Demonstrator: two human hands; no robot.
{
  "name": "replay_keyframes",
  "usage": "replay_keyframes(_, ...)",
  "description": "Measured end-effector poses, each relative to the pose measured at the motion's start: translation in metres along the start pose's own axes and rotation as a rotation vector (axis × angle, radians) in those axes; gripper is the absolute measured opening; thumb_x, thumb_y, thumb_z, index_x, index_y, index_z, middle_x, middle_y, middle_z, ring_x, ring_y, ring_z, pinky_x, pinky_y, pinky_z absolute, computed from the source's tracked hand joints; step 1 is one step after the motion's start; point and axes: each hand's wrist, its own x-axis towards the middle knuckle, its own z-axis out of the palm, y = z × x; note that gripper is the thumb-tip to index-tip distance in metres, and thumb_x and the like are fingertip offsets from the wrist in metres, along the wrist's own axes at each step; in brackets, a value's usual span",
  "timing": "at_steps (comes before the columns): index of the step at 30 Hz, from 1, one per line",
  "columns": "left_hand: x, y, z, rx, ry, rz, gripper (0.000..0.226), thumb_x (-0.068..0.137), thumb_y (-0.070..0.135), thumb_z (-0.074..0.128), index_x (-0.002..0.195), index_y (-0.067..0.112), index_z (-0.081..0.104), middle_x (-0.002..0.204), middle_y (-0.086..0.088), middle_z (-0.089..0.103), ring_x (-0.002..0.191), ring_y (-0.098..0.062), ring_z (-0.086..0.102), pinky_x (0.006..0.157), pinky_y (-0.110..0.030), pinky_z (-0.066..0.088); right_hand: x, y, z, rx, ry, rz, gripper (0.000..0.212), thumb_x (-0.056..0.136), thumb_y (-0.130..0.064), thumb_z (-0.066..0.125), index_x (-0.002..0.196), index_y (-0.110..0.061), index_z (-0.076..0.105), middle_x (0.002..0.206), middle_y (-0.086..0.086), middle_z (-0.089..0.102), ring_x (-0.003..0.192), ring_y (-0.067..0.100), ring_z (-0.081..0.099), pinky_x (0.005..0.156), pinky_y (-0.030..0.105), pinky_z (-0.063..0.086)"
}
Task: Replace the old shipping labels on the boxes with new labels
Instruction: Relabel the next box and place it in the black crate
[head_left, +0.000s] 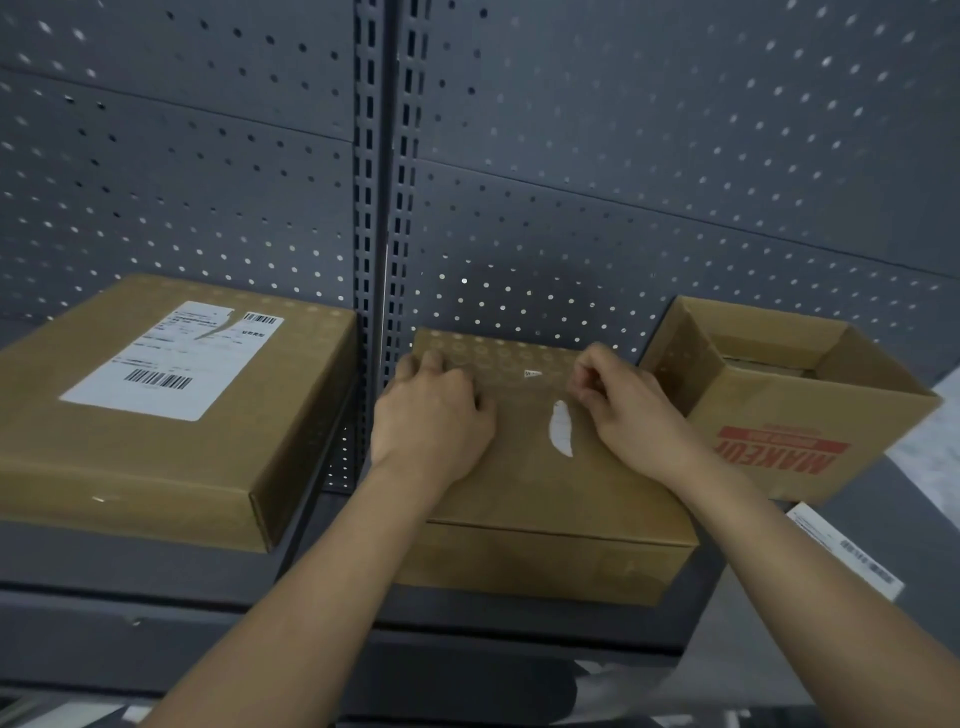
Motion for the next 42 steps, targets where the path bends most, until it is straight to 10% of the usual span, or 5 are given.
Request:
replay_keyframes(13,-0.003,0.001,-0.001,0.011,0.019,0.016,0.039,0.096,0.042,0.042,0.121,0.022,0.065,0.130,-0.004,0.054,0.128,-0.030,0.042,0.092,-0.043,0.046,0.000,-0.009,0.012,-0.303,0.019,-0.147,0.035,0.079,0.011,0.049,0.078,-0.021,0.035,0.079,-0.001,0.046,0.076,0.020,0.043,0.066,0.041,0.046)
replay_keyframes(29,-0.002,0.002,-0.001,0.018,0.002,0.003,0.040,0.096,0.042,0.041,0.122,0.022,0.064,0.133,-0.004,0.052,0.133,-0.031,0.039,0.092,-0.044,0.047,-0.010,0.000,0.010,-0.026,0.151,0.017,0.034,0.091,0.002,0.048,0.076,-0.027,0.040,0.081,-0.002,0.055,0.080,0.015,0.053,0.072,0.038,0.048)
replay_keyframes(42,-0.001,0.002,-0.001,0.015,-0.007,-0.002,0.043,0.096,0.044,0.041,0.125,0.021,0.063,0.135,-0.004,0.051,0.133,-0.031,0.038,0.094,-0.045,0.047,0.000,-0.025,0.008,-0.337,-0.029,-0.118,0.023,0.088,0.001,0.048,0.082,-0.017,0.035,0.081,0.003,0.045,0.076,0.020,0.044,0.060,0.030,0.035)
